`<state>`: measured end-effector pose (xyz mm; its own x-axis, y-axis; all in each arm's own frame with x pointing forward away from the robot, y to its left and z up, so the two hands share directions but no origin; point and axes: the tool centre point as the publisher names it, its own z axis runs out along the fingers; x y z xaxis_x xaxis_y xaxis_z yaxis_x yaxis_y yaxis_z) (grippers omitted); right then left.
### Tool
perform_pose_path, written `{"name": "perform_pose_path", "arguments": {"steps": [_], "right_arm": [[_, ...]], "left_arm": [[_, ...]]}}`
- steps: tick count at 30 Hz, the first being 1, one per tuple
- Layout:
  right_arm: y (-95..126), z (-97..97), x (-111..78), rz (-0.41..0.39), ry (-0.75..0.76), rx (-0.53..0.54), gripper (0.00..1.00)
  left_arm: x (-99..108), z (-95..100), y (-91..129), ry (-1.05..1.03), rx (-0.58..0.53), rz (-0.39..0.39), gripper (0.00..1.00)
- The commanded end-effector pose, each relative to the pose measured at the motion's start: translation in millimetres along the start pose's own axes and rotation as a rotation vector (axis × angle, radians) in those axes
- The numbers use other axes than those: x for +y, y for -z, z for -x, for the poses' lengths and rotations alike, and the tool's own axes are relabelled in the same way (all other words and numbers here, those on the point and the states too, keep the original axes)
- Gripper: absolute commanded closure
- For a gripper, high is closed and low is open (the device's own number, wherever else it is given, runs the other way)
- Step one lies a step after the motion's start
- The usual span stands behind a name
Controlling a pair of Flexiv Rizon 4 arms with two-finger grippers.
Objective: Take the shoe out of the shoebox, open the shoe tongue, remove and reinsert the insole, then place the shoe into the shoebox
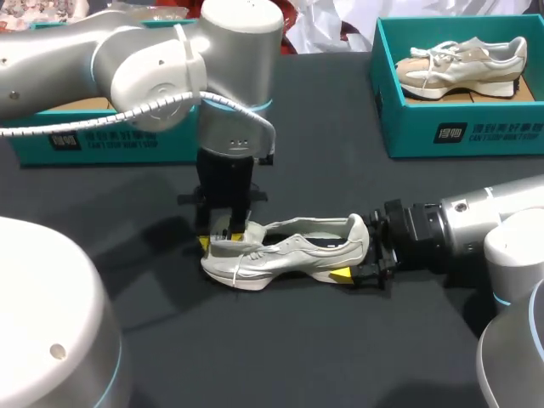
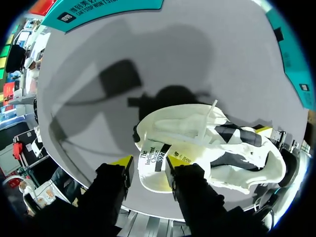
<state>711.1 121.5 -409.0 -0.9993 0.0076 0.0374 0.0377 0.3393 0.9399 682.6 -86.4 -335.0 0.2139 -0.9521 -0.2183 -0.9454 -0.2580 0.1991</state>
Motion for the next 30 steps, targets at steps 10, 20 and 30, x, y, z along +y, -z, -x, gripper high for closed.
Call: {"name": "perform_pose_path", "arguments": {"steps": [10,20,30], "right_arm": [[-1,0.3,-1.6,-0.005,-0.001,-0.001,1.00],[-1,0.3,-1.6,-0.005,-0.001,-0.001,1.00],[-1,0.3,-1.6,-0.005,-0.001,-0.001,1.00]], "left_arm": [[-2,2.3,-10,-0.032,-0.123,-0.013,0.31],[6,15.1,30,-0.073,-0.004,-0.058,0.28],[16,15.7,85,-0.206,0.110,-0.134,0.27]]}}
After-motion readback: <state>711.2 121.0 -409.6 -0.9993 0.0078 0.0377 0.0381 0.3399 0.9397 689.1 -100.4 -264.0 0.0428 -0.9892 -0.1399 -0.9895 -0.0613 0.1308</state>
